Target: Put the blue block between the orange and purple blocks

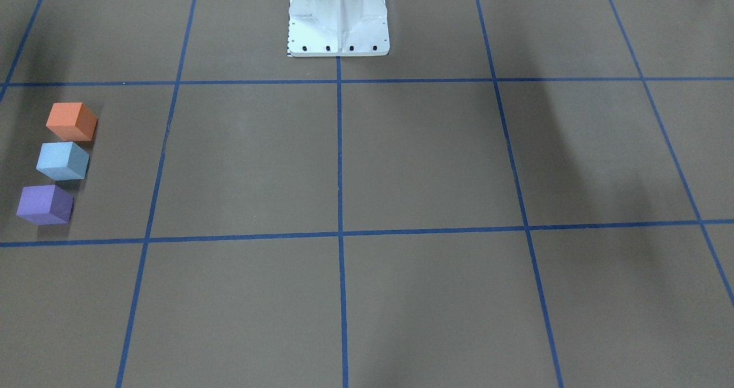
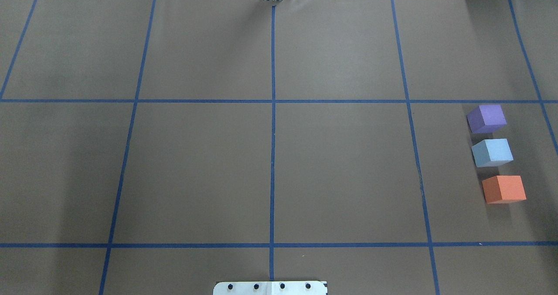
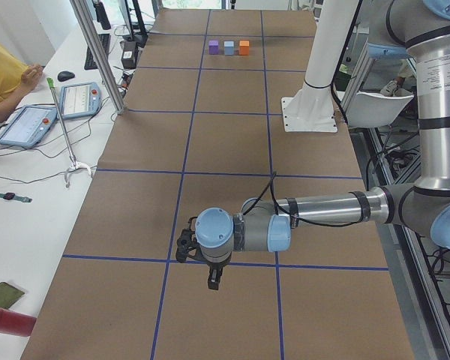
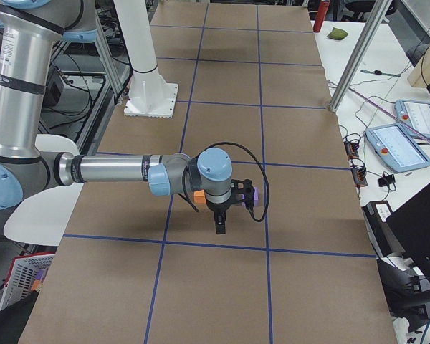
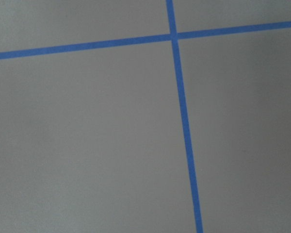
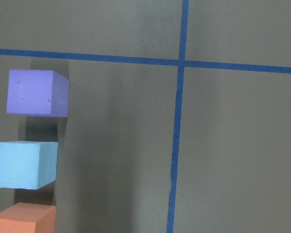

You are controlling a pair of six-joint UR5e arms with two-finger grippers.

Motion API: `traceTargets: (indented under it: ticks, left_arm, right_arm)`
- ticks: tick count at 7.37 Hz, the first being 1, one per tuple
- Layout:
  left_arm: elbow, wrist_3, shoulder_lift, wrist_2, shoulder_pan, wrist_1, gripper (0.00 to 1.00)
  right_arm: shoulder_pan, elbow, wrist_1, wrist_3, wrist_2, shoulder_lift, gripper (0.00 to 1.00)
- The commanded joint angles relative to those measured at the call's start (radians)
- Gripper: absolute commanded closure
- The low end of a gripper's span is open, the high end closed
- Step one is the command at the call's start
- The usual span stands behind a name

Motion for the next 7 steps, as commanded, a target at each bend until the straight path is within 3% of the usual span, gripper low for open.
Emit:
traceTargets:
  ticks: [1,7]
  left_arm:
    - [-0.115,-0.289,0.001,0.101,0.001,-0.041,0.00]
    - [-0.119,-0.284,0.009,0.103,0.003,-0.046,0.00]
  right_arm:
    - [-0.001,0.001,0.001,-0.001,-0.007,-0.001,0.00]
    - [-0.004,-0.003,0.003,-0.011,-0.007,0.002,0.00]
